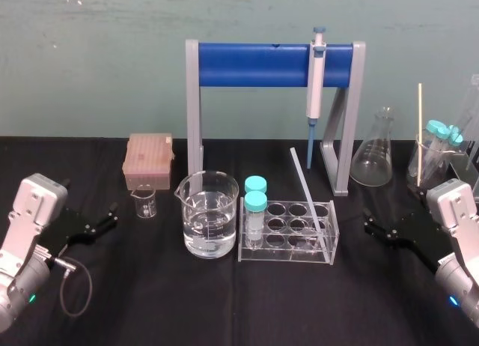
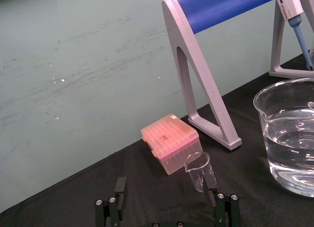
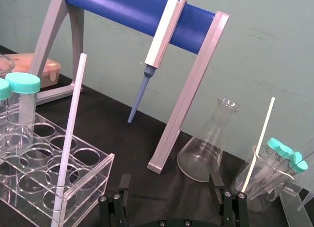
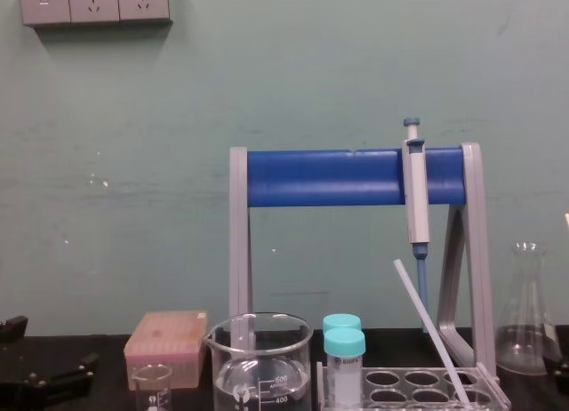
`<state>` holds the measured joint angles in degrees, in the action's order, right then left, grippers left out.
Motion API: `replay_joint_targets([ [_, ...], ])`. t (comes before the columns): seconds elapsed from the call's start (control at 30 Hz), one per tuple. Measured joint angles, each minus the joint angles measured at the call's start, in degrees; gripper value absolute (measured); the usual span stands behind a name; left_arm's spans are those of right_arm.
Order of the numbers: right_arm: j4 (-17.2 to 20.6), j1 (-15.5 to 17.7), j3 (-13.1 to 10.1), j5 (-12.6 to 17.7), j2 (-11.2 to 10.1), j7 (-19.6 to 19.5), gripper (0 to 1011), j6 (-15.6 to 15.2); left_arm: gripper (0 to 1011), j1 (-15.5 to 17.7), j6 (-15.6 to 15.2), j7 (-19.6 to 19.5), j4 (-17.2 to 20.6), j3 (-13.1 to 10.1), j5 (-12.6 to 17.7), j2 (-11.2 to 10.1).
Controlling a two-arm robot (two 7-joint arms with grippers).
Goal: Pick up the stirring rod with one hand, then place it down.
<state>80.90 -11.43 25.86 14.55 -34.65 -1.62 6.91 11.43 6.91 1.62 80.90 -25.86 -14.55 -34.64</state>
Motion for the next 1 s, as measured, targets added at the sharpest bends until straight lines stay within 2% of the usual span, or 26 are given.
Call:
replay_joint_targets([
  [1.0, 0.00, 0.00, 0.00, 0.00, 0.00, 0.00, 1000, 0.00, 1000, 0.00, 0.00, 0.00, 0.00, 0.00, 0.00, 0.00],
])
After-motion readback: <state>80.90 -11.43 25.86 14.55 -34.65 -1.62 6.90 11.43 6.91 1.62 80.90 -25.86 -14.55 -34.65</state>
